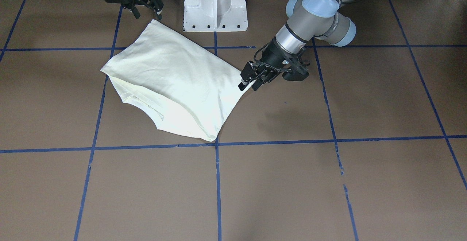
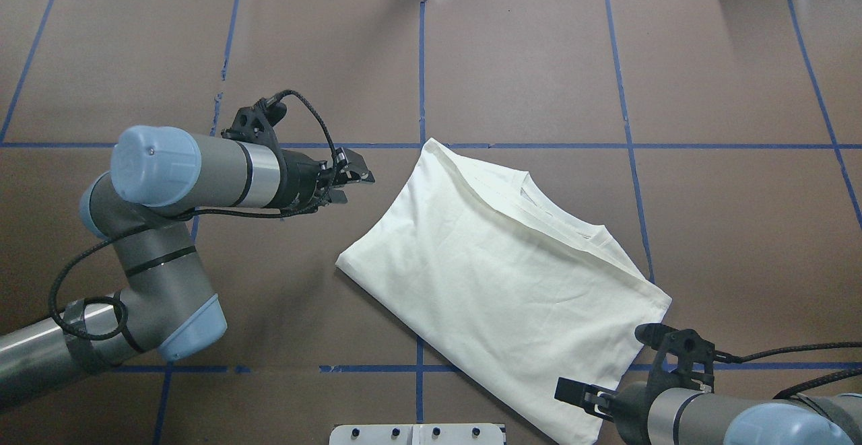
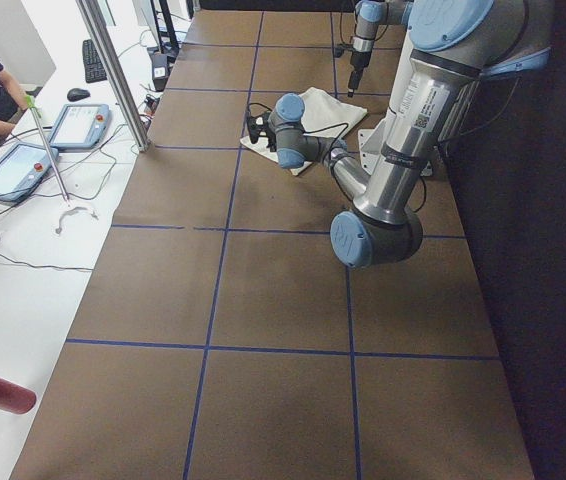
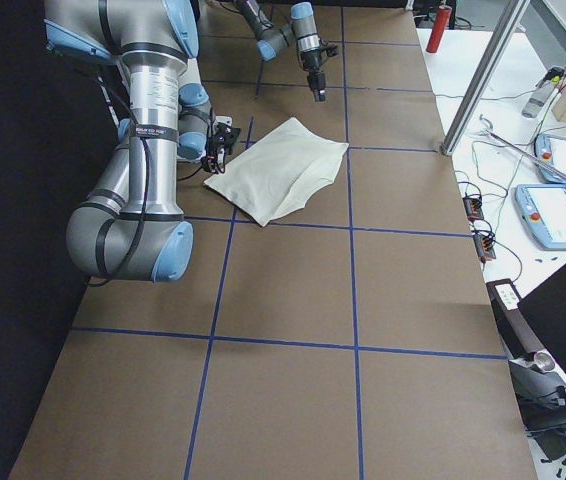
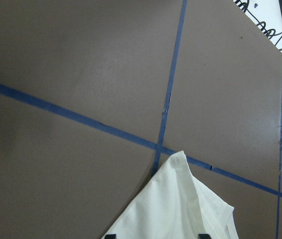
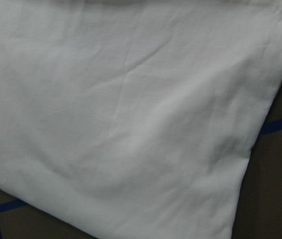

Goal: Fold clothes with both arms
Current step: 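Move the left gripper to the shirt's near corner while the right reaches the collar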

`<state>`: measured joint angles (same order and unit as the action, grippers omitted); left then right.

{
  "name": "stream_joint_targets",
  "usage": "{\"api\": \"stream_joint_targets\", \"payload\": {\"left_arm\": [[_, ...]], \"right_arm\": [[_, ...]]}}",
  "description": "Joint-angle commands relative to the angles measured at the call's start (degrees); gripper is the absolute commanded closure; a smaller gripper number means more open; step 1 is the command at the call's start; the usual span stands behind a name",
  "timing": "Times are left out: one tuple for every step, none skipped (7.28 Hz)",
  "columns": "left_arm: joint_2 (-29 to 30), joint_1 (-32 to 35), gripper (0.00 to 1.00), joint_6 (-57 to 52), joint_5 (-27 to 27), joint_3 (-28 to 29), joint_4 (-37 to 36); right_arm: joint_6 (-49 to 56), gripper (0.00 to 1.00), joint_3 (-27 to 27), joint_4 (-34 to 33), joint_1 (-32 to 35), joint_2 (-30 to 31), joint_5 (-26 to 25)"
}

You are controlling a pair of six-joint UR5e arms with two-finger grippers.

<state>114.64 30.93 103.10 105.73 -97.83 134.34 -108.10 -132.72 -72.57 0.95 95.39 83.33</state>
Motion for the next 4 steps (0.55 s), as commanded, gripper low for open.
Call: {"api": "stream_joint_targets", "payload": {"left_arm": [[-2.4, -5.1, 0.34, 6.4, -0.3, -0.5, -2.0], [-2.4, -6.7, 0.34, 6.7, -1.5, 0.1, -3.2], [-1.9, -8.2, 0.35, 6.6, -4.1, 0.1, -6.0], [-2.1, -8.2, 0.35, 6.6, -4.1, 0.0, -6.5]], "right_arm": [[0.5, 0.00, 3.8, -0.5, 4.6, -8.1, -0.4], [0.4, 0.00, 4.7, -3.0, 8.0, -11.2, -0.4], [0.4, 0.00, 4.7, -3.4, 10.4, -12.5, -0.3], [0.4, 0.00, 5.1, -3.5, 11.0, -12.5, -0.3]]}}
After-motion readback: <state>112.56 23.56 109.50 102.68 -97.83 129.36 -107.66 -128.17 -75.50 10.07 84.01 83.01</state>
